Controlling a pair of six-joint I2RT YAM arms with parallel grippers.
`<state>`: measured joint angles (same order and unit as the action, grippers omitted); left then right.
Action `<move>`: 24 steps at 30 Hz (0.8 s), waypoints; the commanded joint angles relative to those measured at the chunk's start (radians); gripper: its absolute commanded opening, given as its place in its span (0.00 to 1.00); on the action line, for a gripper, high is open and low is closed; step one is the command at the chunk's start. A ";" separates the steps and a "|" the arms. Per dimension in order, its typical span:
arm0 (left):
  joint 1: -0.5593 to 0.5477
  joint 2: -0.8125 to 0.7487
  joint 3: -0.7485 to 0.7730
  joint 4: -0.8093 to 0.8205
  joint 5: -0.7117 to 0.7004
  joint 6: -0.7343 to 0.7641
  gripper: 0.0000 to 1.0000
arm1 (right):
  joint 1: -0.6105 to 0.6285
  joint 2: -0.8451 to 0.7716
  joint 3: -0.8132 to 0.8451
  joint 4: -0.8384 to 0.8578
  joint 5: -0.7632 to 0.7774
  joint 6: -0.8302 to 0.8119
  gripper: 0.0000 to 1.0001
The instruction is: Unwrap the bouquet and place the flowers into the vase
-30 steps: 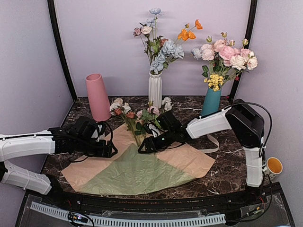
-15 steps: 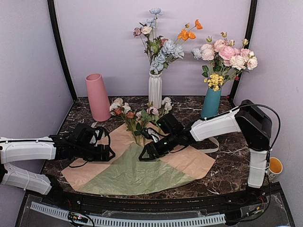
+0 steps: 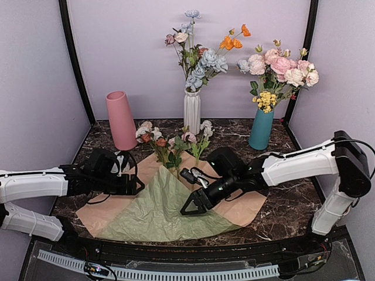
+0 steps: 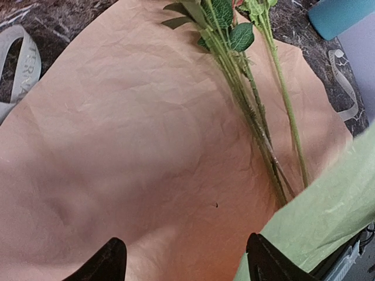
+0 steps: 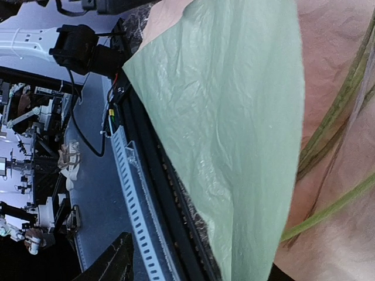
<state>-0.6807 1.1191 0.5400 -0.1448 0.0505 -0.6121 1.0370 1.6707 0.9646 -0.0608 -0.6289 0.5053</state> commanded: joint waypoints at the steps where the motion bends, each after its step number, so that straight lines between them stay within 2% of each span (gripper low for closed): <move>1: 0.006 -0.021 0.051 0.011 0.048 0.058 0.73 | 0.062 -0.132 -0.080 0.041 0.002 0.058 0.57; 9: 0.004 -0.019 0.050 0.060 0.207 0.126 0.69 | 0.217 -0.393 -0.258 0.045 0.098 0.183 0.62; 16: -0.001 -0.016 0.045 0.096 0.342 0.122 0.66 | 0.326 -0.641 -0.378 0.084 0.187 0.288 0.66; 18: -0.022 -0.018 0.023 0.125 0.363 0.119 0.65 | 0.326 -0.685 -0.339 0.027 0.295 0.256 0.65; 21: -0.080 -0.015 0.019 0.130 0.334 0.122 0.64 | 0.298 -0.700 -0.260 -0.045 0.559 0.196 0.65; 24: -0.147 -0.003 0.036 0.112 0.254 0.117 0.64 | 0.174 -0.653 -0.210 -0.063 0.680 0.223 0.61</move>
<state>-0.7612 1.1149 0.5732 -0.0456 0.3485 -0.5037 1.3243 0.9852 0.6819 -0.1040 -0.2214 0.7292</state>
